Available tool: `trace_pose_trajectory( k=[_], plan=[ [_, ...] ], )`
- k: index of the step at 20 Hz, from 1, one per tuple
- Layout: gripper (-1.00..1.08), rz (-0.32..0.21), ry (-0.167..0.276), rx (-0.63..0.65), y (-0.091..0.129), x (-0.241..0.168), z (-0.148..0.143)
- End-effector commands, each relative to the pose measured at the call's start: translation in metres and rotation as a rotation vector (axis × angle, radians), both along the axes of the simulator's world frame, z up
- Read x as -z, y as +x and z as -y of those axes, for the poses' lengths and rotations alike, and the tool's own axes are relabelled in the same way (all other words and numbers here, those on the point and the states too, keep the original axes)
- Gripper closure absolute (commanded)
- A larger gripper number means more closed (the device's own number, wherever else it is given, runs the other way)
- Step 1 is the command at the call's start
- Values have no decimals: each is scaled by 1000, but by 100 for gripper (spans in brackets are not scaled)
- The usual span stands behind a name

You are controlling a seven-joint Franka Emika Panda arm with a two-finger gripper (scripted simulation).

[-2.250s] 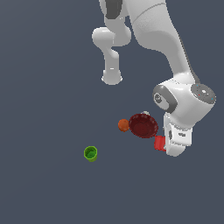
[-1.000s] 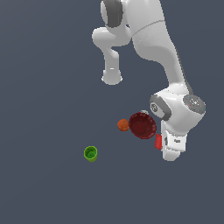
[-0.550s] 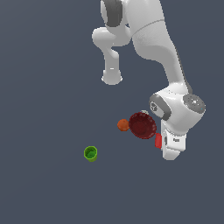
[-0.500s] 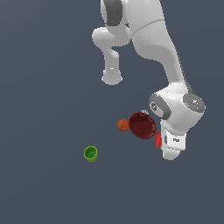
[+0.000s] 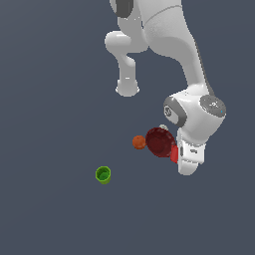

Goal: Pick up a designated object from a clutter of objects.

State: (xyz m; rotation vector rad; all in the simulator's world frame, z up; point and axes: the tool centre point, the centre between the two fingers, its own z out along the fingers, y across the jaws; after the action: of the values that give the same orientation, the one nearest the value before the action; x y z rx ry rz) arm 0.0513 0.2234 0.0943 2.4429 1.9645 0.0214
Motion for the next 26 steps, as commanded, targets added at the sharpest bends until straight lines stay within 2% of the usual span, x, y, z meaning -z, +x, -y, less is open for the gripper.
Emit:
trace_pose_trajectory(
  k=[1,26],
  plan=[
    [108,1,-1,1,-6,-12,13],
    [108,-7,2,-1,-95,-184,188]
  ],
)
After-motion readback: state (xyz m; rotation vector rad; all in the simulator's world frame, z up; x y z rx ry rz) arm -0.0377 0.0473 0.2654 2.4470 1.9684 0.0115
